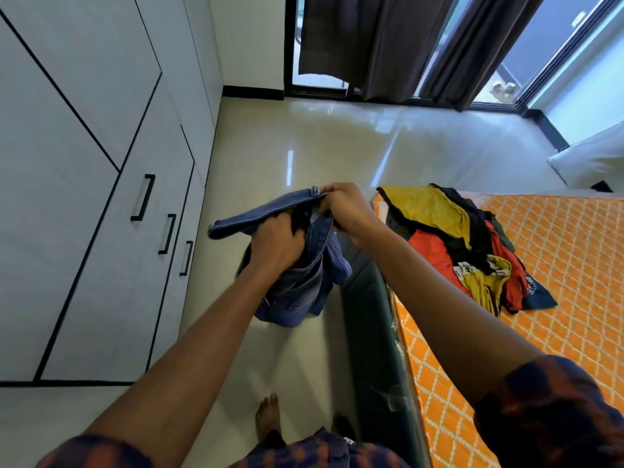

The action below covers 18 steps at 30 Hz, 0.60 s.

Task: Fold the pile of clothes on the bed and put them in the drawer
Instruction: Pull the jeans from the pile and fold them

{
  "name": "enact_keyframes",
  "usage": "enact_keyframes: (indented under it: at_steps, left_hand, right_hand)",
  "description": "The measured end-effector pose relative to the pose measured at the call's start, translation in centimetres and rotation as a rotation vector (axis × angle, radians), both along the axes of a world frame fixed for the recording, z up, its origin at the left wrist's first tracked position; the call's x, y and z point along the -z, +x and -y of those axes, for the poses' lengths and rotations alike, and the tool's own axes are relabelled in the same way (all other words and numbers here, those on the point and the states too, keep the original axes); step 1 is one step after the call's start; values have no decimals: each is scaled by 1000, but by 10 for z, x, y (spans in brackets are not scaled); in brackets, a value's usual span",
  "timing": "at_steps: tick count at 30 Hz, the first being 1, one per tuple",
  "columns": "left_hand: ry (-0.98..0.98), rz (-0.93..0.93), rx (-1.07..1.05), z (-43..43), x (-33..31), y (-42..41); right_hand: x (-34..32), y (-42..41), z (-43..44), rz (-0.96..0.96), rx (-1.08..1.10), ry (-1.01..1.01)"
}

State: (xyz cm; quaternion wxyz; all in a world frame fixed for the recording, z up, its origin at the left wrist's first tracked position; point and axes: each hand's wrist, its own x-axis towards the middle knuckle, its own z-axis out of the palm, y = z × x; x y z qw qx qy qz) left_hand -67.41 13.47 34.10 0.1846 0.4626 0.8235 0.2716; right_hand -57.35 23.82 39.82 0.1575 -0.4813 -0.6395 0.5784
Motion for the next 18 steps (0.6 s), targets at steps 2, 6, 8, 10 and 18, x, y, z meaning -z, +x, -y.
enact_keyframes:
  at_steps: [2, 6, 8, 10, 18]
  left_hand:
    - [-17, 98, 29, -7, -5, -7]
    - [-31, 229, 123, -18, -12, -16]
    - [58, 214, 177, -22, -9, -11]
    - [190, 228, 176, -21, -7, -2]
    - [370, 101, 218, -8, -12, 11]
  right_hand:
    - [-5, 1, -1, -1, -22, 19]
    - [-10, 5, -4, 30, -41, 42]
    - [-7, 6, -8, 69, -15, 96]
    - [-5, 8, -12, 146, 16, 239]
    - [-18, 7, -22, 431, -32, 414]
